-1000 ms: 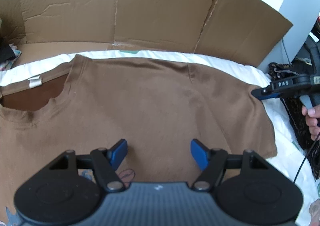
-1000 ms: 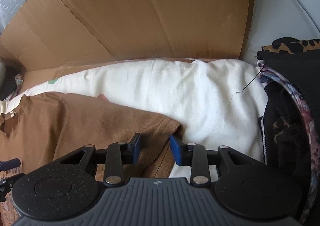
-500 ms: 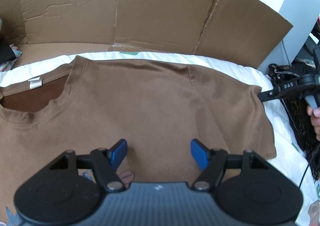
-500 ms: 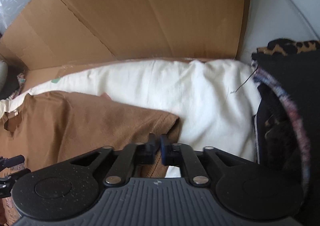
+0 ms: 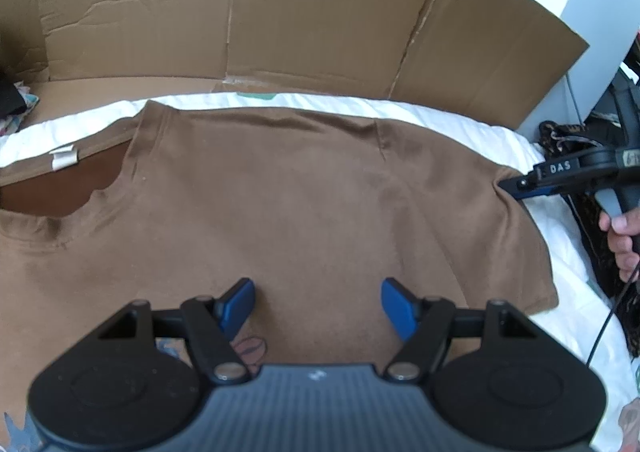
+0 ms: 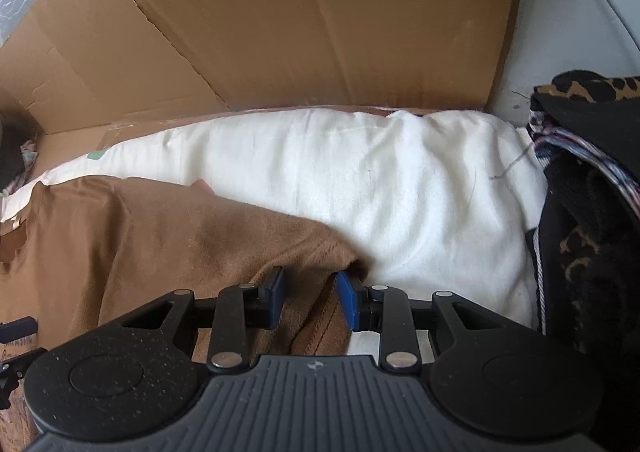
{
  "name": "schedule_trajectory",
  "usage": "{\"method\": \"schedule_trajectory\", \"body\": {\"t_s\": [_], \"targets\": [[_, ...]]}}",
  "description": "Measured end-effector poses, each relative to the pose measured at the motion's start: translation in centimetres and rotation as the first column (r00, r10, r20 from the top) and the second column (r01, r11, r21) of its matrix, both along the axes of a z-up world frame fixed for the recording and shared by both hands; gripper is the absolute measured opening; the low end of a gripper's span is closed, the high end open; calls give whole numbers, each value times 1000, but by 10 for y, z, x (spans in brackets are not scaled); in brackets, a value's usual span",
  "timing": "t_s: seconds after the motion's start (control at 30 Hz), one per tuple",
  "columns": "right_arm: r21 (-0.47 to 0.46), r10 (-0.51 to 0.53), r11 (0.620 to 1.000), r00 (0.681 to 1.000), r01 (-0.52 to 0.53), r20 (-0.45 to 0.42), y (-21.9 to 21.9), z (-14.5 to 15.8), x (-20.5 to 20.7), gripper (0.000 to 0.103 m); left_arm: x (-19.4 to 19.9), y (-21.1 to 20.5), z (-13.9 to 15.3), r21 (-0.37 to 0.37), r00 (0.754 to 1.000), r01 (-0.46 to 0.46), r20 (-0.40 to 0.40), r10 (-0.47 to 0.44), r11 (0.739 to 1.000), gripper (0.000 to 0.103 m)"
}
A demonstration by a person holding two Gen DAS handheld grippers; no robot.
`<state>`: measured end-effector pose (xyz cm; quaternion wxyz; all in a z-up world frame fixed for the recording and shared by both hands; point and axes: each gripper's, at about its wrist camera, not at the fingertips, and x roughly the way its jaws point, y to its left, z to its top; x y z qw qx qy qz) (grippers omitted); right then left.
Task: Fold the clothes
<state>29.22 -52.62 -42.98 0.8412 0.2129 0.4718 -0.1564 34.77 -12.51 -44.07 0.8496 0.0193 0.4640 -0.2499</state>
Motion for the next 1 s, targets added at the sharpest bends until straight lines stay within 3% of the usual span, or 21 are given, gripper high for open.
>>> {"method": "schedule_trajectory", "body": {"t_s": [0.07, 0.13, 0.17, 0.2, 0.3, 0.67, 0.77, 0.87, 1.0], "targets": [[-6, -7, 1000, 1000, 7, 6, -1, 0, 2, 34, 1, 0, -1, -1, 1000, 0, -2, 0, 1000, 73], [-5, -25, 1000, 1000, 25, 16, -3, 0, 2, 25, 2, 0, -1, -2, 1000, 2, -3, -2, 1000, 73], [-5, -30, 1000, 999, 30, 19, -5, 1, 2, 9, 2, 0, -1, -3, 1000, 2, -3, -2, 1000, 73], [-5, -36, 999, 999, 36, 23, -7, 2, 2, 5, 2, 1, -1, -3, 1000, 2, -3, -2, 1000, 73], [-27, -17, 999, 999, 18, 37, -8, 10, -1, 1, 2, 2, -1, -6, 1000, -3, -3, 3, 1000, 73], [-121, 10, 993, 999, -13, -32, -11, 19, -6, 5, 8, 2, 2, 4, 1000, 10, 21, -10, 1000, 73], [-143, 11, 990, 1000, -14, -25, -11, 24, -11, 12, 16, -4, 5, 14, 999, 23, 48, -24, 1000, 73], [-143, 12, 990, 1000, -13, -5, -12, 26, -13, 31, 26, -13, 8, 19, 996, 38, 80, -40, 999, 72], [-128, -5, 992, 1000, 6, 9, -15, 23, -10, 32, 41, -31, 11, 25, 990, 67, 120, -69, 997, 62]]}}
